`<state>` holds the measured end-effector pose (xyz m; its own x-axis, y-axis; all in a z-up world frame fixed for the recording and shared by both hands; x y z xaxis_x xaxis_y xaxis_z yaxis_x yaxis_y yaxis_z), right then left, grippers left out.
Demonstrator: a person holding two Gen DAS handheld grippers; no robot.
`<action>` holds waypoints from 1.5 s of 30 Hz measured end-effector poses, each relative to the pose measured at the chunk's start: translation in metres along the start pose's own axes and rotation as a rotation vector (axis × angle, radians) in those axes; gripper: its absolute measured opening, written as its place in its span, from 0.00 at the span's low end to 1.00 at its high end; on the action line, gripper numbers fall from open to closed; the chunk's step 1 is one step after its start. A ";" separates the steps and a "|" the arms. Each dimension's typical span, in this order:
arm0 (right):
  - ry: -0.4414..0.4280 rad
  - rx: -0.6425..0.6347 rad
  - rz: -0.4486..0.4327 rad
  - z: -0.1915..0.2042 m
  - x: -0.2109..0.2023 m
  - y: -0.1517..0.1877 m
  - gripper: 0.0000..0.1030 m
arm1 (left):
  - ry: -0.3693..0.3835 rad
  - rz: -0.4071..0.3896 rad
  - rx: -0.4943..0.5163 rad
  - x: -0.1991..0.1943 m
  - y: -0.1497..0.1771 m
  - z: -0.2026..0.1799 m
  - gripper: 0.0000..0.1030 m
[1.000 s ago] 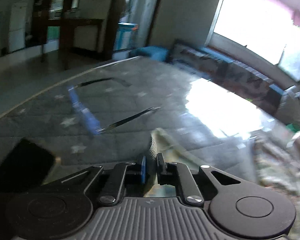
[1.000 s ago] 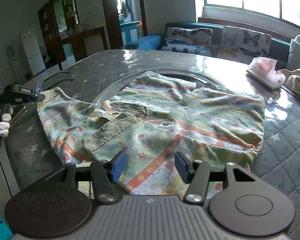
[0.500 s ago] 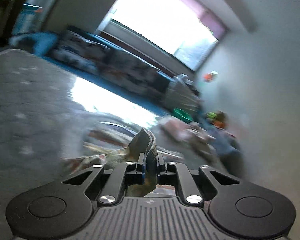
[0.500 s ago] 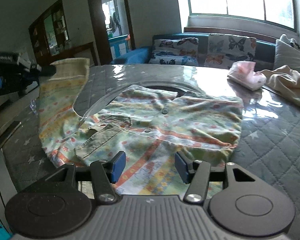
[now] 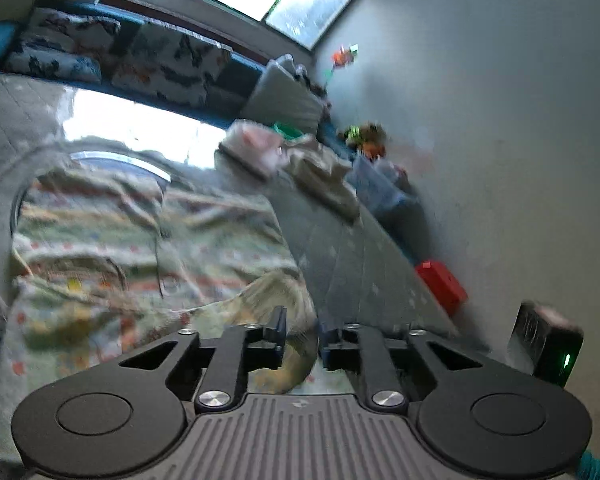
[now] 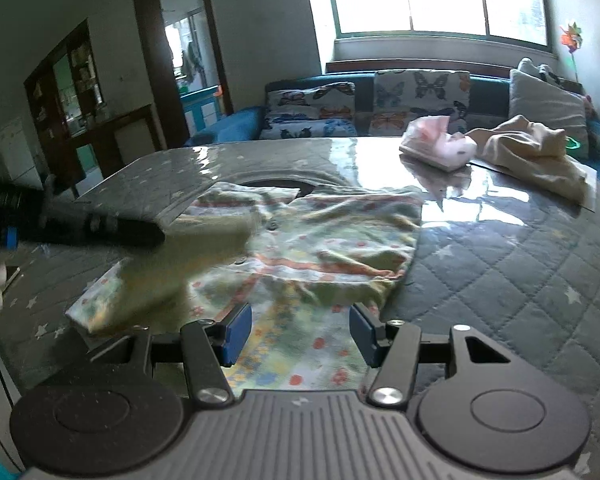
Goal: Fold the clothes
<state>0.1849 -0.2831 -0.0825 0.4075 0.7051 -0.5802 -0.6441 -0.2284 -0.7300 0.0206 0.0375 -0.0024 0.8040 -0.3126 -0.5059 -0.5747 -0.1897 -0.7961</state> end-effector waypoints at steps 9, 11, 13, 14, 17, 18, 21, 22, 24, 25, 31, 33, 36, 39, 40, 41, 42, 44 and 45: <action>-0.042 -0.030 0.013 0.019 0.011 -0.002 0.53 | -0.137 0.025 -0.026 -0.016 0.019 0.048 0.26; -0.061 -0.059 0.032 0.029 0.018 0.001 0.53 | -0.189 0.027 -0.046 -0.021 0.022 0.068 0.26; -0.081 -0.085 0.052 0.039 0.027 0.005 0.53 | -0.222 0.030 -0.060 -0.022 0.025 0.083 0.25; -0.090 -0.097 0.064 0.045 0.033 0.007 0.53 | -0.238 0.034 -0.068 -0.023 0.026 0.090 0.25; -0.115 -0.118 0.093 0.058 0.047 0.011 0.52 | -0.277 0.046 -0.075 -0.022 0.029 0.107 0.25; -0.113 -0.126 0.102 0.060 0.051 0.013 0.52 | -0.283 0.053 -0.085 -0.020 0.031 0.113 0.25; -0.102 -0.143 0.139 0.062 0.064 0.019 0.52 | -0.289 0.066 -0.105 -0.019 0.038 0.125 0.24; -0.095 -0.148 0.151 0.061 0.067 0.021 0.52 | -0.290 0.071 -0.111 -0.018 0.040 0.129 0.24; -0.090 -0.157 0.158 0.060 0.068 0.022 0.52 | -0.284 0.064 -0.125 -0.022 0.039 0.131 0.24; -0.087 -0.162 0.161 0.060 0.068 0.022 0.52 | -0.283 0.056 -0.120 -0.023 0.036 0.130 0.24; -0.079 -0.176 0.154 0.058 0.060 0.017 0.53 | -0.297 0.057 -0.079 -0.015 0.026 0.133 0.25; -0.065 -0.177 0.170 0.055 0.063 0.021 0.53 | -0.297 0.074 -0.085 -0.010 0.030 0.138 0.25; -0.057 -0.197 0.169 0.054 0.061 0.025 0.53 | -0.306 0.078 -0.058 -0.013 0.029 0.133 0.28; -0.070 -0.222 0.154 0.059 0.049 0.024 0.53 | -0.287 0.072 -0.018 -0.023 0.027 0.115 0.33; -0.075 -0.230 0.153 0.060 0.045 0.025 0.53 | -0.276 0.071 -0.002 -0.027 0.028 0.108 0.33; -0.075 -0.240 0.156 0.059 0.043 0.027 0.53 | -0.265 0.073 0.014 -0.031 0.028 0.100 0.33; -0.073 -0.250 0.160 0.059 0.041 0.030 0.53 | -0.250 0.078 0.031 -0.034 0.030 0.090 0.35; -0.057 -0.261 0.176 0.054 0.041 0.037 0.53 | -0.225 0.095 0.057 -0.039 0.036 0.072 0.38; -0.052 -0.264 0.173 0.053 0.039 0.039 0.53 | -0.217 0.107 0.065 -0.041 0.039 0.064 0.40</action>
Point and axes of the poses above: each gripper's, at about its wrist camera, not at the fingertips, and x roughly the way its jaws point, z to its left, y to its underside, the point moved 7 cm from there along x, roughly the way its jaws point, and after that the axes turned 15 degrees about x, right-handed, at the moved point
